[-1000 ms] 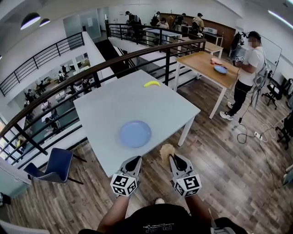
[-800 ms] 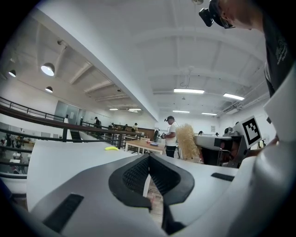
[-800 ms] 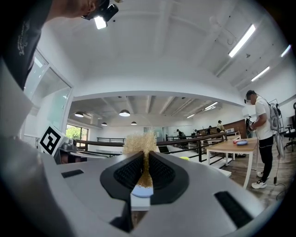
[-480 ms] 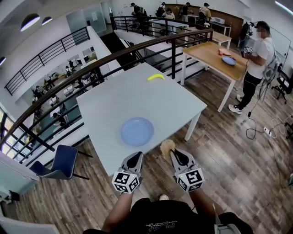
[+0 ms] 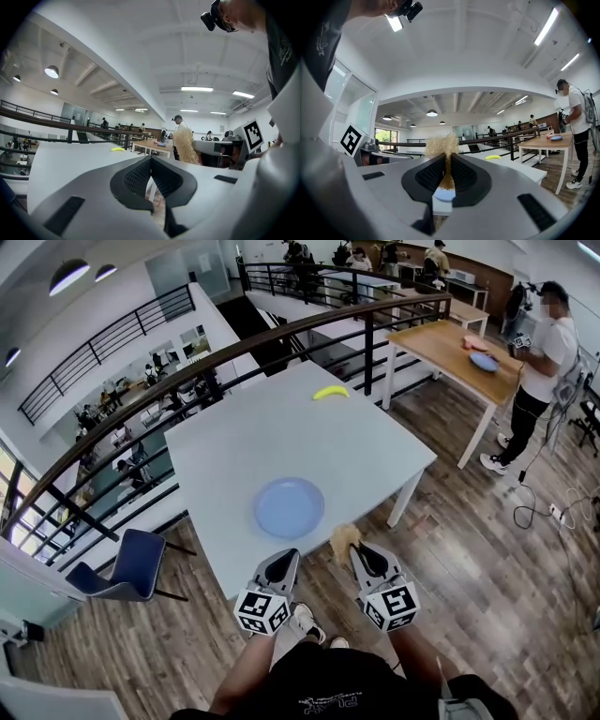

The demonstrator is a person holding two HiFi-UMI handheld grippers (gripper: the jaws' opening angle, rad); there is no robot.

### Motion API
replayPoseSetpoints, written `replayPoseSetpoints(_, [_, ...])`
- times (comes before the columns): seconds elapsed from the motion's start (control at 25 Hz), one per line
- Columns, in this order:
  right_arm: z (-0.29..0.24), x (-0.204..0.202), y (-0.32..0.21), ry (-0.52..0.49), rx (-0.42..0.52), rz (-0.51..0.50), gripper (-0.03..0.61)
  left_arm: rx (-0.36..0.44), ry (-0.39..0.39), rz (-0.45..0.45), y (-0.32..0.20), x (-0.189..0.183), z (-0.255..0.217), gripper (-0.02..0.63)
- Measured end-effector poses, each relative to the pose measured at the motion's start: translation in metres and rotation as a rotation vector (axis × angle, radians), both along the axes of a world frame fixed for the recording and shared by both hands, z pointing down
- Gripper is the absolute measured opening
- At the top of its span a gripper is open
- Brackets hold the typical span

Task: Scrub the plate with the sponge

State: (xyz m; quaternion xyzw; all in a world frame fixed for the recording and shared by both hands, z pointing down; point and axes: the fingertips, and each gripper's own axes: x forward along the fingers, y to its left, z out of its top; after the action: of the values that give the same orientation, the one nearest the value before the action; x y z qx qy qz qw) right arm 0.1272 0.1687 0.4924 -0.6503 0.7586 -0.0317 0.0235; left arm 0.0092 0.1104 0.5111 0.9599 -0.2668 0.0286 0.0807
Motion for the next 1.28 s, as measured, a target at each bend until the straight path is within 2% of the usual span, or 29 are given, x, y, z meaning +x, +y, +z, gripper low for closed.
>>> replayPoseSetpoints(0.28, [0.002,-0.007,-0.043,0.014,0.000,-0.019,0.041,-0.011,0.005,-0.025,-0.041,-0.008,0.009,0.012])
replayPoseSetpoints(0.88, [-0.012,-0.027,-0.181,0.039,-0.009,-0.077,0.041,-0.032,0.018,-0.064,-0.169,-0.023,0.002,0.012])
replayPoseSetpoints(1.28, [-0.012,-0.050,-0.241,0.061,-0.010,-0.067,0.041,-0.036,0.027,-0.065,-0.229,-0.044,0.001,0.012])
